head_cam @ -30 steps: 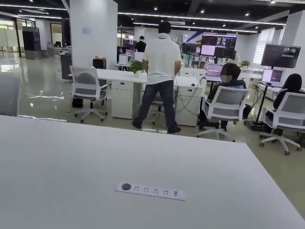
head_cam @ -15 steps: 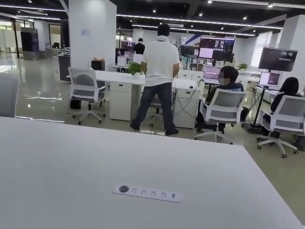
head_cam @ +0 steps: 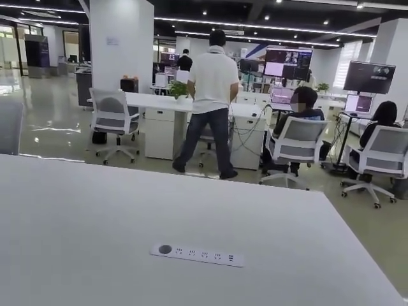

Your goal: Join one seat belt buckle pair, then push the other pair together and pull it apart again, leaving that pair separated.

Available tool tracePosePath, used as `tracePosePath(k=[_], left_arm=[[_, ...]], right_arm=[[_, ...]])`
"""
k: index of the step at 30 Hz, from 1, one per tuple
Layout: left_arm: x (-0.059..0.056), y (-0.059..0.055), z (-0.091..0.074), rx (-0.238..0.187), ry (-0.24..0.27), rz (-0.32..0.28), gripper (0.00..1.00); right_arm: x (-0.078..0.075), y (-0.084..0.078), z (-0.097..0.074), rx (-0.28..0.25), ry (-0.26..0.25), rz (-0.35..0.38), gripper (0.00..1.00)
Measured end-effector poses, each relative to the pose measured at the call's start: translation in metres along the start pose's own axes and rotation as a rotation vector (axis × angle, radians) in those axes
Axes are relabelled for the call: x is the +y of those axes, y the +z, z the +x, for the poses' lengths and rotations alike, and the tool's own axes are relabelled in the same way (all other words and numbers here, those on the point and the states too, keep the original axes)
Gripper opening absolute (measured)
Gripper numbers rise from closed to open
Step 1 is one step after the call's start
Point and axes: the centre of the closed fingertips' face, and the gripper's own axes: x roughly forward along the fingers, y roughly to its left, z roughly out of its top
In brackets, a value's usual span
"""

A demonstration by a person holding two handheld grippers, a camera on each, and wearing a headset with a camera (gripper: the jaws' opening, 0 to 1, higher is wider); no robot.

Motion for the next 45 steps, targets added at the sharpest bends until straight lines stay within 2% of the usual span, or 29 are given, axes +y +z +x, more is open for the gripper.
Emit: tracePosePath(k=[1,2,3,4,6,7,9,12,14,16,22,24,26,28,29,30,31,36,42,44,45], left_arm=[[0.001,0.002,-0.004,-0.01,-0.001,-0.009,0.38],[0.002,0.003,-0.007,-0.006,-0.001,0.01,0.38],[0.002,0.005,-0.012,0.004,-0.002,0.072,0.38],[0.003,0.008,-0.015,-0.008,-0.003,0.053,0.38],[0.008,0.015,-0.019,-0.05,-0.006,0.017,0.39],[0.017,0.017,-0.022,-0.068,0.008,0.016,0.39],[0.028,0.019,-0.026,-0.078,0.027,0.003,0.39],[0.04,0.021,-0.03,-0.098,0.044,-0.03,0.4],[0.048,0.02,-0.033,-0.091,0.056,-0.038,0.4],[0.061,0.016,-0.034,-0.09,0.067,-0.045,0.4],[0.078,0.009,-0.029,-0.08,0.065,-0.053,0.41],[0.08,0.012,-0.028,-0.079,0.074,-0.053,0.41],[0.093,0.01,-0.025,-0.087,0.076,-0.064,0.41],[0.091,0.009,-0.02,-0.073,0.063,-0.064,0.42],[0.095,0.002,-0.014,-0.054,0.063,-0.049,0.44],[0.097,-0.005,-0.011,-0.014,0.063,-0.014,0.46],[0.093,-0.007,-0.013,0.005,0.047,0.006,0.45],[0.095,-0.015,0.001,0.019,0.029,0.028,0.43],[0.099,-0.01,0.005,0.022,0.019,0.035,0.43],[0.098,-0.011,0.01,0.034,0.009,0.032,0.43],[0.099,-0.014,0.011,0.05,0.008,0.05,0.43]], right_arm=[[0.0,0.002,-0.001,-0.013,0.008,0.017,0.33],[0.003,0.008,-0.008,-0.041,0.03,0.042,0.32],[0.002,0.012,-0.014,-0.05,0.026,0.042,0.31],[-0.001,0.016,-0.023,-0.057,0.011,0.031,0.31],[-0.01,0.019,-0.029,-0.078,-0.003,0.022,0.31],[-0.015,0.02,-0.032,-0.086,-0.011,0.022,0.32],[-0.026,0.019,-0.039,-0.1,-0.034,0.03,0.32],[-0.041,0.016,-0.048,-0.108,-0.061,0.035,0.32],[-0.051,0.008,-0.054,-0.096,-0.076,0.039,0.32],[-0.059,-0.002,-0.058,-0.084,-0.086,0.041,0.32],[-0.08,-0.032,-0.062,-0.048,-0.1,0.049,0.32],[-0.084,-0.043,-0.063,-0.036,-0.096,0.047,0.32],[-0.088,-0.054,-0.065,-0.021,-0.096,0.044,0.32],[-0.092,-0.063,-0.066,-0.007,-0.091,0.047,0.32],[-0.093,-0.067,-0.066,-0.002,-0.089,0.048,0.32],[-0.094,-0.072,-0.065,0.01,-0.086,0.044,0.32],[-0.095,-0.076,-0.064,0.024,-0.084,0.036,0.31],[-0.097,-0.086,-0.061,0.047,-0.06,0.025,0.33],[-0.089,-0.103,-0.061,0.077,-0.031,0.029,0.33],[-0.095,-0.112,-0.059,0.087,-0.031,0.037,0.33],[-0.097,-0.115,-0.058,0.09,-0.029,0.042,0.33]])
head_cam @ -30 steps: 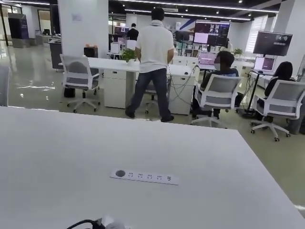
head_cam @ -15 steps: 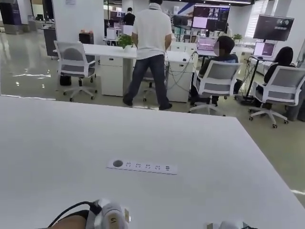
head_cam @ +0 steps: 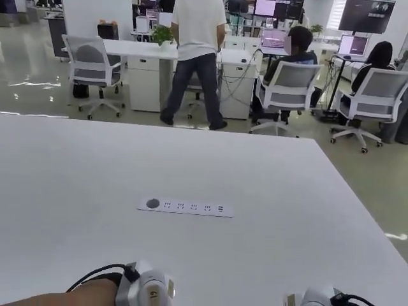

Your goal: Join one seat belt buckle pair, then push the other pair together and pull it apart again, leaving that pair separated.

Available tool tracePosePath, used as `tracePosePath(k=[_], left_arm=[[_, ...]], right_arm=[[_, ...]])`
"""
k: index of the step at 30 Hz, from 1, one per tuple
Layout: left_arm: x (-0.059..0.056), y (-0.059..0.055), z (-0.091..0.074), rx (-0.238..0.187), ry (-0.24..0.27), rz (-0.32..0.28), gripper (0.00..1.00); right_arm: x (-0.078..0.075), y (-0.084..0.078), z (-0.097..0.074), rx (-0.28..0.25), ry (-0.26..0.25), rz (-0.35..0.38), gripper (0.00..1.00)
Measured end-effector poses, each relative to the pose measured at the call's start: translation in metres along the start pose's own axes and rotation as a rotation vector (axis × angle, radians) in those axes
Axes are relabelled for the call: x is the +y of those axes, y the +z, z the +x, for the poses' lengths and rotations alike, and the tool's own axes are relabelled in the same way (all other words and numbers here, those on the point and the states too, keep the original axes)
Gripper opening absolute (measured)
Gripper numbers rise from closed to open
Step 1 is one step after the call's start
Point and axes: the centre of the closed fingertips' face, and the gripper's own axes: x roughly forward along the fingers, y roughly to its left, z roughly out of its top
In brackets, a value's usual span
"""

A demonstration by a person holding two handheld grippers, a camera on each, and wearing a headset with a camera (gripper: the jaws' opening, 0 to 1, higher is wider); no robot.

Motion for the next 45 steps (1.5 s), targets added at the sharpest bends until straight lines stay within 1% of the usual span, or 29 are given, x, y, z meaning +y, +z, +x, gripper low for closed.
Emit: tracePosePath(k=[1,2,3,4,5,8,10,13,16,19,24,26,28,34,35,38,42,44,45], left_arm=[[-0.001,0.0,0.002,0.011,-0.005,0.01,0.43],[-0.005,0.002,0.001,0.012,-0.01,0.005,0.42],[-0.006,0.003,0.002,0.015,-0.016,0.004,0.42],[-0.005,0.004,0.003,0.001,-0.021,0.004,0.41],[-0.001,0.004,0.004,0.001,-0.017,-0.017,0.4],[-0.002,0.004,0.004,-0.008,-0.025,-0.029,0.37],[-0.003,0.005,0.004,-0.016,-0.022,-0.033,0.34],[-0.003,0.005,0.004,-0.02,-0.025,-0.025,0.34],[-0.004,0.005,0.004,-0.008,-0.023,-0.024,0.33],[-0.007,0.006,0.004,0.004,-0.023,-0.02,0.33],[-0.008,0.004,0.004,0.005,-0.02,-0.021,0.32],[-0.009,0.004,0.004,0.009,-0.02,-0.02,0.32],[-0.008,0.005,0.004,0.012,-0.021,-0.019,0.32],[-0.011,0.005,0.004,0.012,-0.019,-0.023,0.32],[-0.011,0.005,0.004,0.012,-0.019,-0.024,0.32],[-0.01,0.005,0.004,0.017,-0.02,-0.022,0.32],[-0.01,0.004,0.005,0.021,-0.016,-0.026,0.32],[-0.01,0.004,0.005,0.019,-0.014,-0.031,0.32],[-0.01,0.004,0.005,0.016,-0.013,-0.033,0.32]], right_arm=[[0.001,-0.001,-0.003,0.006,0.003,0.002,0.32],[0.002,-0.003,-0.003,0.009,0.012,0.006,0.31],[0.002,-0.005,-0.001,0.007,0.014,0.006,0.31],[0.001,-0.005,0.0,0.004,0.018,0.008,0.32],[0.002,-0.006,0.0,-0.001,0.025,0.015,0.32],[0.005,-0.006,0.002,-0.001,0.037,-0.007,0.32],[0.003,-0.008,0.004,0.003,0.043,-0.016,0.32],[0.005,-0.007,0.004,0.009,0.054,-0.032,0.32],[0.004,-0.008,0.005,0.007,0.06,-0.051,0.32],[0.005,-0.008,0.007,-0.001,0.061,-0.049,0.32],[0.006,-0.005,0.008,-0.017,0.047,-0.027,0.32],[0.007,-0.003,0.007,-0.014,0.042,-0.025,0.32],[0.007,-0.001,0.011,-0.01,0.037,-0.029,0.32],[0.015,0.019,0.013,-0.029,0.03,-0.048,0.32],[0.012,0.02,0.018,-0.033,0.029,-0.051,0.32],[0.011,0.033,0.023,-0.048,0.03,-0.048,0.32],[0.014,0.054,0.031,-0.073,0.028,-0.045,0.32],[0.021,0.067,0.033,-0.081,0.028,-0.067,0.32],[0.022,0.071,0.037,-0.082,0.029,-0.072,0.32]])
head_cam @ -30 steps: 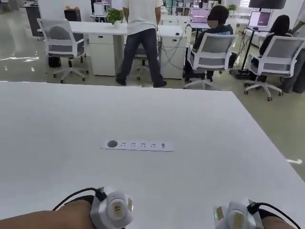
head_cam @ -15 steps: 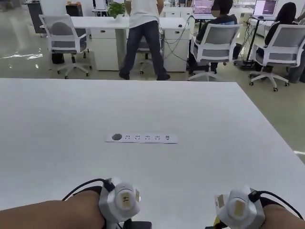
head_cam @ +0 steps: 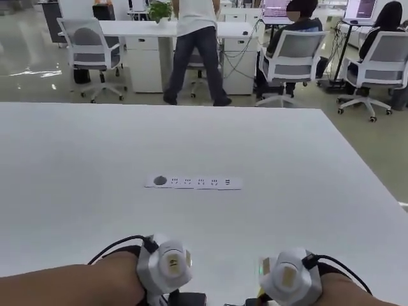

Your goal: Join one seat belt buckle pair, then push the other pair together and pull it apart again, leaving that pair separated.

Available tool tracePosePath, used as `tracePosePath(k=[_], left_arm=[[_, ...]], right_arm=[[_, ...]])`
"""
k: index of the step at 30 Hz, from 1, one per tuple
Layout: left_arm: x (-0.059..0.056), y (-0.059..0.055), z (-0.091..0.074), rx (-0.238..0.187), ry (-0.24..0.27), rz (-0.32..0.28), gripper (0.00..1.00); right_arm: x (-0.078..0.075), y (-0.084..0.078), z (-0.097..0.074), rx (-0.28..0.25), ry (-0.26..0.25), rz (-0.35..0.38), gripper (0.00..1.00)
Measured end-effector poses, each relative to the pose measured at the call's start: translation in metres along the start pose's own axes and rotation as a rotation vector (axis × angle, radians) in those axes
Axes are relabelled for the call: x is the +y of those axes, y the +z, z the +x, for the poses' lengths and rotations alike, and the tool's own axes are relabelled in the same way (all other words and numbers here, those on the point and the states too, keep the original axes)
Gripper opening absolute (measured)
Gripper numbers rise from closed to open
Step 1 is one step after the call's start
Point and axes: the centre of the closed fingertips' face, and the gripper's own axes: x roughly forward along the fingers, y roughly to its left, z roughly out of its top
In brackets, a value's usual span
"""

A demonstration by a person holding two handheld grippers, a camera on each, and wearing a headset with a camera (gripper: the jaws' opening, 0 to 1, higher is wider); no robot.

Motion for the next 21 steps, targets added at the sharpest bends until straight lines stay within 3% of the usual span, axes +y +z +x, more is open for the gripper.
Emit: tracePosePath(k=[6,8,16,21], left_arm=[[0.0,0.001,0.0,-0.008,0.001,0.0,0.32],[0.002,0.0,0.001,-0.01,-0.001,0.004,0.32],[0.001,0.001,0.0,-0.015,-0.004,0.009,0.32],[0.0,0.002,0.001,-0.013,-0.009,0.042,0.31]], right_arm=[[-0.002,0.022,0.016,-0.012,0.003,-0.004,0.32],[-0.001,0.026,0.012,-0.006,-0.004,0.005,0.32],[0.001,0.03,0.012,0.003,-0.008,-0.017,0.32],[-0.002,0.03,0.018,-0.008,0.0,-0.011,0.32]])
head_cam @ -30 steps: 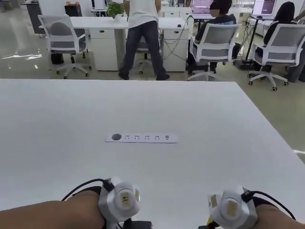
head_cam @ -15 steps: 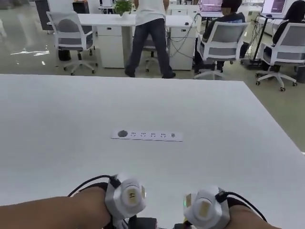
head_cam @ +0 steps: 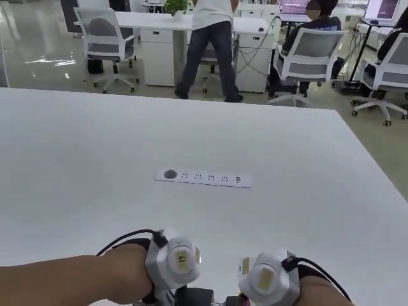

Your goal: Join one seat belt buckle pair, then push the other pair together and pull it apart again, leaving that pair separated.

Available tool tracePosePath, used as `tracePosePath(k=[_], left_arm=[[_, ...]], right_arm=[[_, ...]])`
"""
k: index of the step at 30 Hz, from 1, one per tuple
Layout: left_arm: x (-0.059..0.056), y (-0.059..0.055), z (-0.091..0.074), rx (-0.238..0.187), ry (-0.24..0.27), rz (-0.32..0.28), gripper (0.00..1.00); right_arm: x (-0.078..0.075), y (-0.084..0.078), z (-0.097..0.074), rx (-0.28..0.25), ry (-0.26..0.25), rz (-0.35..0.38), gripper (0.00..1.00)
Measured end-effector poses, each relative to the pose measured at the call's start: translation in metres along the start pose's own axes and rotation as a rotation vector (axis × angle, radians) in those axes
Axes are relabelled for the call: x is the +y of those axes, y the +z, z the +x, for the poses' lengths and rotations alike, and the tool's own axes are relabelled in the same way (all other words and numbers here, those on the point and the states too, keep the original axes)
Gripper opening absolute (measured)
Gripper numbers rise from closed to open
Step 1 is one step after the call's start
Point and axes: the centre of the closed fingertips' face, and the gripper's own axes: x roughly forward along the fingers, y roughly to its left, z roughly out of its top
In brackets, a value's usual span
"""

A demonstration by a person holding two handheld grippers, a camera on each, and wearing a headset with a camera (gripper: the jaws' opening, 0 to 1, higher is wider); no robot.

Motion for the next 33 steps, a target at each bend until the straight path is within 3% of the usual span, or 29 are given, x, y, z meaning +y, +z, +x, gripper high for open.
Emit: tracePosePath(k=[8,13,16,23,33], left_arm=[[0.0,0.001,0.001,-0.006,-0.003,0.005,0.31],[-0.001,0.002,0.001,-0.031,0.005,-0.009,0.31],[0.0,0.003,0.002,-0.021,0.004,0.001,0.31],[0.001,0.002,0.002,-0.001,-0.006,0.023,0.31],[0.002,0.002,0.001,-0.006,-0.005,0.018,0.31]], right_arm=[[-0.001,0.003,0.001,-0.02,0.013,-0.01,0.31],[-0.003,0.009,0.005,-0.039,0.015,-0.01,0.31],[-0.004,0.017,0.01,-0.035,0.014,-0.006,0.31],[-0.005,0.015,0.01,-0.045,0.01,0.01,0.31],[-0.004,0.016,0.006,-0.03,-0.008,0.007,0.32]])
